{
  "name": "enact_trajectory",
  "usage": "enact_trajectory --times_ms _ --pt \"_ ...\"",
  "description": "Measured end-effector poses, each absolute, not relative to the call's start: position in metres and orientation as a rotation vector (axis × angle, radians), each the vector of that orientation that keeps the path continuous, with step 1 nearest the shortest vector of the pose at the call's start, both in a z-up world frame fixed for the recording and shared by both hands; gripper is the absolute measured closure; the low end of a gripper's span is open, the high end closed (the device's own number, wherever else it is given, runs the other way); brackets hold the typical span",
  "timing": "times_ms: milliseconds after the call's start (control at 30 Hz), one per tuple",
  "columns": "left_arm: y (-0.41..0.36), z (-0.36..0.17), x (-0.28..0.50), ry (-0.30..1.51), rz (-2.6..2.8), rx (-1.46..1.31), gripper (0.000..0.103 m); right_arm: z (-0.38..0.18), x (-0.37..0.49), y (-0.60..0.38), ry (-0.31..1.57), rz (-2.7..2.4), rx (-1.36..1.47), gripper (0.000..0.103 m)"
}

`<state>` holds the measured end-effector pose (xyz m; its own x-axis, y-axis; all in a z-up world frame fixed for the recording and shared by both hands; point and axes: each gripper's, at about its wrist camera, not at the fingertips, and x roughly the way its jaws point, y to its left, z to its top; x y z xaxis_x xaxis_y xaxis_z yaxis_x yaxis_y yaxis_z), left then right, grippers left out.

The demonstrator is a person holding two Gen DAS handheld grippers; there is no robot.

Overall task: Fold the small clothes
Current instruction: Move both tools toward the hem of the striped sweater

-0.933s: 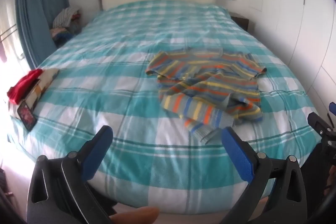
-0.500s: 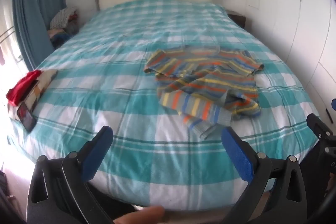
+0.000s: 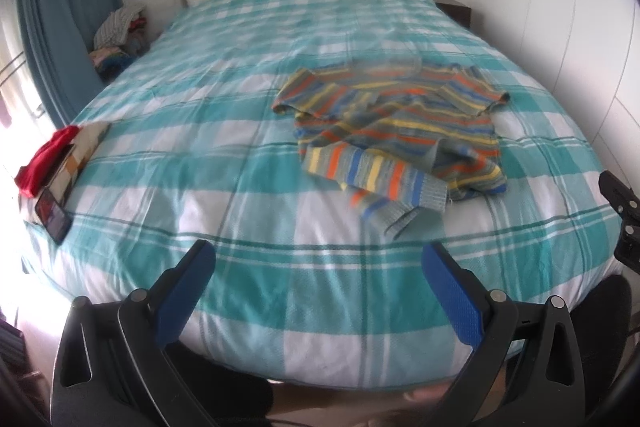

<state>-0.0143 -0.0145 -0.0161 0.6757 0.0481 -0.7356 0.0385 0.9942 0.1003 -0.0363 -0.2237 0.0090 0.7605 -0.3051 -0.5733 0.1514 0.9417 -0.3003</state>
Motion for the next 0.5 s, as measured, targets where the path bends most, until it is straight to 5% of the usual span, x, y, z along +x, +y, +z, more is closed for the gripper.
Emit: enact_trajectory --times_ms 500 --pt "-0.013 -0.017 0.022 0.849 -0.045 0.037 0.000 -0.003 -0.012 -0.242 0.694 -0.226 -0.105 0.000"
